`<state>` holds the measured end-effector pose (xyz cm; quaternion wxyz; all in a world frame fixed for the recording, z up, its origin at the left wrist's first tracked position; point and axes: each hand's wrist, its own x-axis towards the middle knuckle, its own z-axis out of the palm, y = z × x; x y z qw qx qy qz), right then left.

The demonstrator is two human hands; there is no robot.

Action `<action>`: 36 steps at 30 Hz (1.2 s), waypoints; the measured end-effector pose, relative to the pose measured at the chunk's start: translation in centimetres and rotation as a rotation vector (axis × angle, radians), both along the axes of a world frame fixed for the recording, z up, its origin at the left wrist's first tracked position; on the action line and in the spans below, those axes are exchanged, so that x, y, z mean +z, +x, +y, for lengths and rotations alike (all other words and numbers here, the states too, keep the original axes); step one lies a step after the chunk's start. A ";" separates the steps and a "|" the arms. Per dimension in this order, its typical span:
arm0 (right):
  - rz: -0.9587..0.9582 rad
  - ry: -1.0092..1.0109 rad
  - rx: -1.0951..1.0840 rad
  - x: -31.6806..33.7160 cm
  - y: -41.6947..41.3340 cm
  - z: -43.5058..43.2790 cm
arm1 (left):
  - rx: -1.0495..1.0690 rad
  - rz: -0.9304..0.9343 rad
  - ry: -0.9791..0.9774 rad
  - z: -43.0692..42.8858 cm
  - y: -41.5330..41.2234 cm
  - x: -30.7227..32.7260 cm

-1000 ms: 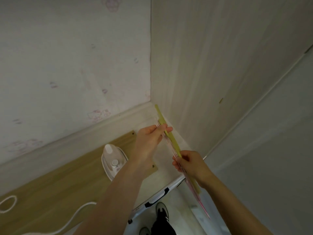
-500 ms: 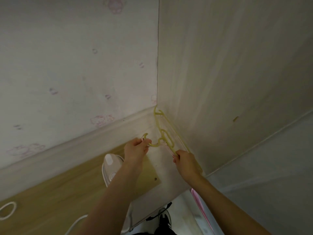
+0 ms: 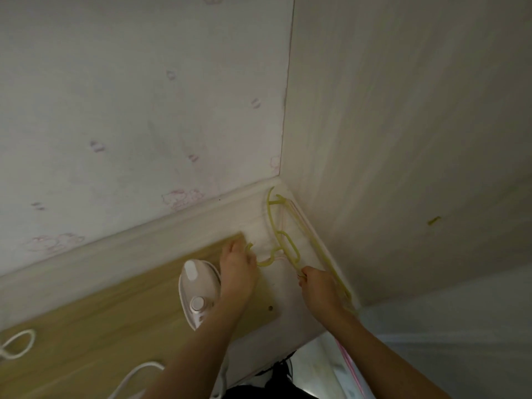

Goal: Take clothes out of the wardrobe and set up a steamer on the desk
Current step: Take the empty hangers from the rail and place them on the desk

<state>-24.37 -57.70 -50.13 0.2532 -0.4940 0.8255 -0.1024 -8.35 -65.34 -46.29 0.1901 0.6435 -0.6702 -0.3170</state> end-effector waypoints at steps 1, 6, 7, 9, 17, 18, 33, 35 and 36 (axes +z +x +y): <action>0.006 -0.002 0.003 -0.3 0.0 0.0 | -0.110 -0.083 -0.141 0.2 -0.1 -0.5; -0.002 -0.045 -0.001 -1.1 0.2 0.1 | -0.495 -0.417 -0.431 1.2 -1.4 -2.3; -0.007 -0.045 0.004 -1.2 0.1 0.1 | -0.524 -0.470 -0.435 1.3 -1.7 -2.5; -0.010 -0.041 0.025 -1.4 0.0 0.2 | -0.559 -0.572 -0.412 1.3 -1.8 -2.6; 0.022 0.020 0.090 -2.6 -0.1 0.0 | -0.636 -0.698 -0.243 0.9 -1.4 -3.6; 0.028 0.022 0.089 -2.8 -0.1 0.0 | -0.643 -0.699 -0.214 0.9 -1.4 -3.9; 0.176 0.019 0.235 -4.4 -0.9 1.4 | -0.625 -0.651 -0.223 0.4 -1.9 -6.2; 0.179 0.014 0.221 -4.0 -0.9 1.5 | -0.637 -0.656 -0.244 0.2 -1.7 -6.5; 0.181 0.013 0.221 -3.8 -0.9 1.6 | -0.639 -0.658 -0.250 0.2 -1.7 -6.6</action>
